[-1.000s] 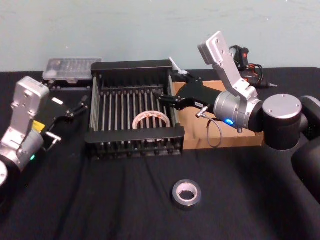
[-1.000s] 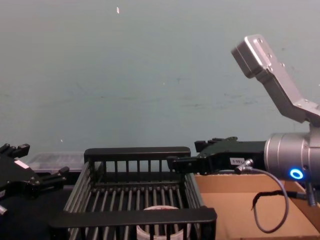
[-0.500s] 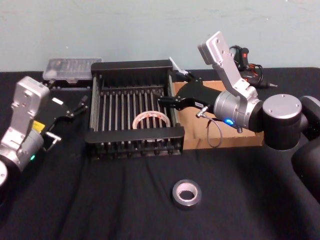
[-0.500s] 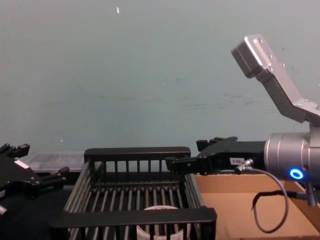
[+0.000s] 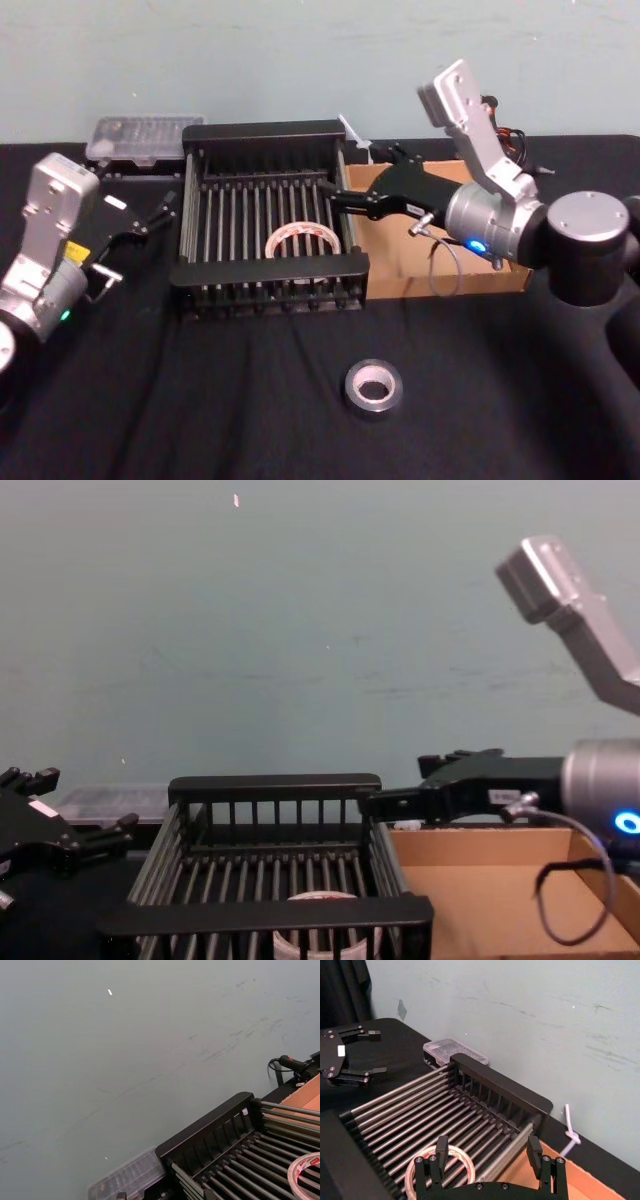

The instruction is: Pick up the white tape and place it into the black box , Pick up the silver tape and place it into the brown box.

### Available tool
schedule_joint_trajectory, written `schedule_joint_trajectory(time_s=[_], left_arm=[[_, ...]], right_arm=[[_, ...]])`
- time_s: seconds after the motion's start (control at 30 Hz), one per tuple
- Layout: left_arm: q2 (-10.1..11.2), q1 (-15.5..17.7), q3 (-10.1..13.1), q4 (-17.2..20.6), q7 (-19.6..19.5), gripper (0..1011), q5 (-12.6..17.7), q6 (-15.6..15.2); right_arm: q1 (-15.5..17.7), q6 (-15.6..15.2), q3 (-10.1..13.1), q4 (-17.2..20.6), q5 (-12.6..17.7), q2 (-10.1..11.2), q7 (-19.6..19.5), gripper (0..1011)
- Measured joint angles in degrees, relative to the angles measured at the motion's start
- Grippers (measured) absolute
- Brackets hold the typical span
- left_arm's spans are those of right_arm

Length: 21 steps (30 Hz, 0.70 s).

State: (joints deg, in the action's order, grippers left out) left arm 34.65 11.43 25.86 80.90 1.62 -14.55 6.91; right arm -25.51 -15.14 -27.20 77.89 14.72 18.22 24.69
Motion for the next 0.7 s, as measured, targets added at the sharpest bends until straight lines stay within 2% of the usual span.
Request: schedule_joint_trajectory(time_s=[0.13,0.23,0.27,0.5,0.6,0.7], left_arm=[[0.00,0.00,0.00,0.00,0.00,1001,0.00,0.00],[0.00,0.00,0.00,0.00,0.00,1001,0.00,0.00],[0.00,0.00,0.00,0.00,0.00,1001,0.00,0.00],[0.00,0.00,0.00,0.00,0.00,1001,0.00,0.00],[0.00,0.00,0.00,0.00,0.00,1001,0.00,0.00],[0.00,0.00,0.00,0.00,0.00,1001,0.00,0.00]], right_arm=[[2.00,-1.06,1.06,3.24,0.86,1.72,-0.10,1000],[4.55,-2.19,2.30,7.00,1.95,4.04,-0.12,1000],[4.55,-2.19,2.30,7.00,1.95,4.04,-0.12,1000],[9.67,-4.30,3.96,14.27,3.95,9.45,0.82,1000],[12.85,-5.51,4.64,18.08,5.05,12.66,1.48,1000],[15.22,-6.51,5.07,20.60,6.21,14.88,2.02,1000]])
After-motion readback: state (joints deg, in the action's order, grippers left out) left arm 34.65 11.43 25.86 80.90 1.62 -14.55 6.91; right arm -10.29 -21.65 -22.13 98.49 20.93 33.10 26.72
